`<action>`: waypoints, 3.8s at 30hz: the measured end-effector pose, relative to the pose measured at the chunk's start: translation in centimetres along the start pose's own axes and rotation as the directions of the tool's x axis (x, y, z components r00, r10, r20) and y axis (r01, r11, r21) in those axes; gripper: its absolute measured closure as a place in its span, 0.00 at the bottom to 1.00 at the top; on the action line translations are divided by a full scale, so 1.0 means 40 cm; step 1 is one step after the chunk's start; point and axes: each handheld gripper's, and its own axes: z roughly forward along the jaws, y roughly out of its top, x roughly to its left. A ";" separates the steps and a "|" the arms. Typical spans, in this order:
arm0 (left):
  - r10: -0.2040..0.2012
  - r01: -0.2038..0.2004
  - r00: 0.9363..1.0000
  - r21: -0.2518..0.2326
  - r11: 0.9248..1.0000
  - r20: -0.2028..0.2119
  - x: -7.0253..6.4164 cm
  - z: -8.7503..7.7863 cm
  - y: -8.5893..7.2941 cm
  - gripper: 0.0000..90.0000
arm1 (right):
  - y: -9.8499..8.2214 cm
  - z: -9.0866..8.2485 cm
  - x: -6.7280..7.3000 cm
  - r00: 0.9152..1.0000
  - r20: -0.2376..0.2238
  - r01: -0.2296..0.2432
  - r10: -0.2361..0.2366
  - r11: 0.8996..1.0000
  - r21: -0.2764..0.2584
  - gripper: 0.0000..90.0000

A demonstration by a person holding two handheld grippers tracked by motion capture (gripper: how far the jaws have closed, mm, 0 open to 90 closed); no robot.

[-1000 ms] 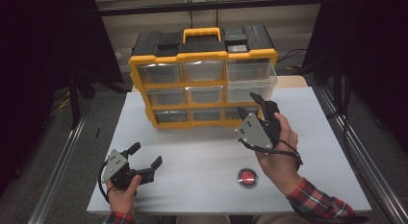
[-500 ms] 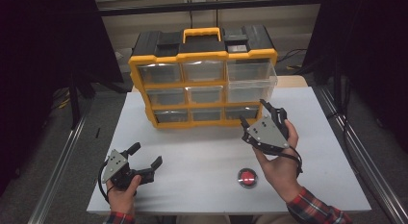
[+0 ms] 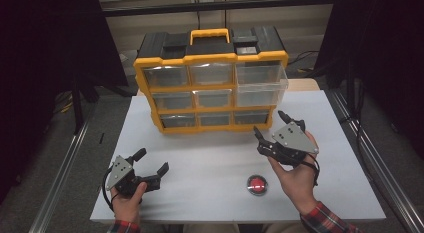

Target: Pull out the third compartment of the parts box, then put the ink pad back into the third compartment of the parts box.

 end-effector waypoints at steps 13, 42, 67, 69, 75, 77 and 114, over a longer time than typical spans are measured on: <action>-0.003 0.003 1.000 0.003 1.000 0.004 -0.001 0.001 0.000 0.05 | -0.055 -0.010 -0.002 0.991 -0.082 -0.104 0.106 0.994 0.026 0.22; 0.017 -0.017 1.000 0.022 1.000 0.000 0.003 -0.003 -0.001 0.05 | -0.178 -0.003 -0.016 0.906 -0.321 -0.247 0.277 0.960 0.132 0.08; -0.013 0.013 1.000 -0.004 1.000 0.017 -0.002 -0.007 -0.006 0.05 | -0.253 -0.006 -0.018 0.797 -0.532 -0.162 0.287 0.949 0.270 0.03; 0.001 -0.001 1.000 0.007 1.000 0.011 -0.002 -0.009 -0.004 0.05 | -0.258 -0.007 -0.021 0.796 -0.531 -0.162 0.290 0.948 0.273 0.03; 0.003 -0.003 1.000 0.010 1.000 0.018 -0.003 -0.006 -0.005 0.05 | -0.261 -0.013 -0.015 0.789 -0.546 -0.147 0.282 0.949 0.278 0.03; 0.009 -0.010 1.000 0.017 1.000 0.019 -0.001 -0.007 -0.005 0.05 | -0.263 -0.012 -0.013 0.783 -0.556 -0.141 0.280 0.950 0.279 0.03; 0.010 -0.010 1.000 0.019 1.000 0.015 -0.005 -0.003 -0.005 0.05 | -0.288 -0.002 0.035 0.718 -0.655 0.040 0.237 0.925 0.378 0.28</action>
